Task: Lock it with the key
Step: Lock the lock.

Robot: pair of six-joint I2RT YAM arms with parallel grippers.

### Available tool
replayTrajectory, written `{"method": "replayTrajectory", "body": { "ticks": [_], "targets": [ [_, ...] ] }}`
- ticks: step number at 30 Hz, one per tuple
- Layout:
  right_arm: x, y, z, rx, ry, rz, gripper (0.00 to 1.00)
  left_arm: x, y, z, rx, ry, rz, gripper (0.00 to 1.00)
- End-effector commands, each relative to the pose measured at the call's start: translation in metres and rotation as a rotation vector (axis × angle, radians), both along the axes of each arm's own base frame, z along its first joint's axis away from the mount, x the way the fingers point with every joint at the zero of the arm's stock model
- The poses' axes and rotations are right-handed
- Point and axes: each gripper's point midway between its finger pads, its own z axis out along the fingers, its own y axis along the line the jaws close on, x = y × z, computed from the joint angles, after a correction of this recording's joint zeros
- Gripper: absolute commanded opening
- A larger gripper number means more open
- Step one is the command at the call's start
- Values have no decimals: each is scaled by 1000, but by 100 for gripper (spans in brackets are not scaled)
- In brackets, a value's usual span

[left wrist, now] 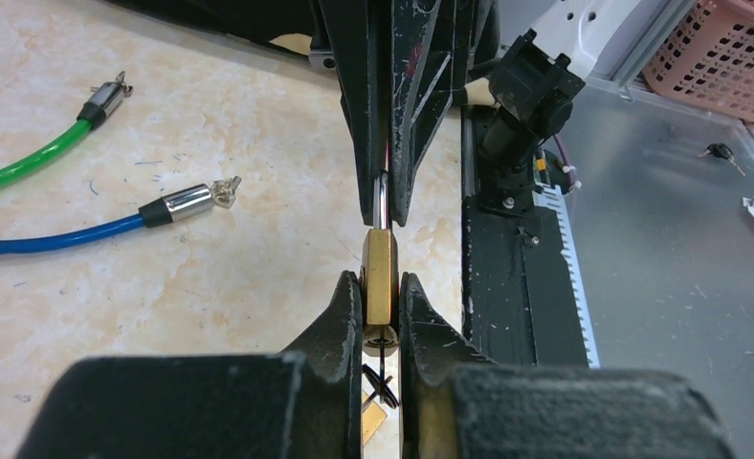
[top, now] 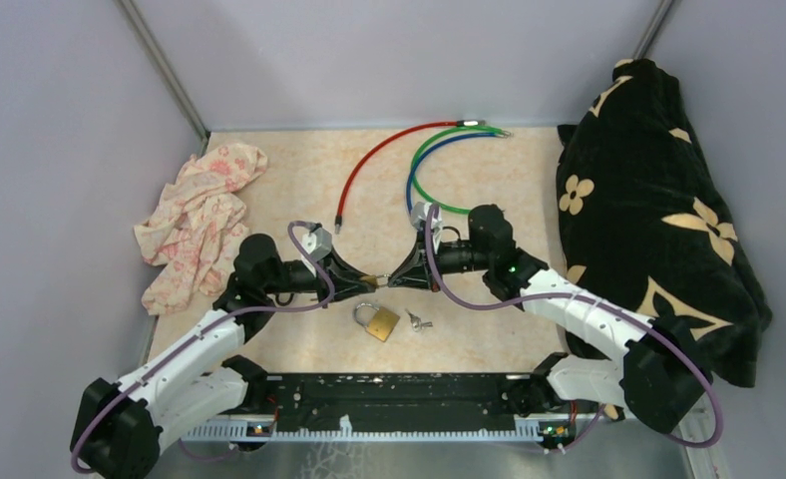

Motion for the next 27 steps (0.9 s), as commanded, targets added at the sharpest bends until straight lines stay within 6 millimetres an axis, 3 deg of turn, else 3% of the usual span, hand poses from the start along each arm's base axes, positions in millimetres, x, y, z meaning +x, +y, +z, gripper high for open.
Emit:
{"method": "replayTrajectory", "body": {
  "ticks": [1,7,16,27],
  "targets": [
    [-10,15,32,111,-106,89,0,-1,-7,20,-74,-40,-19,0],
    [-21,13,29,117,-95,151,0,3,-7,27,-87,-66,-8,0],
    [-40,9,36,153,-149,238,0,-24,-8,28,-92,-149,-196,0],
    [-30,5,41,157,-233,70,0,-19,-17,39,-133,-193,-162,0]
  ]
}}
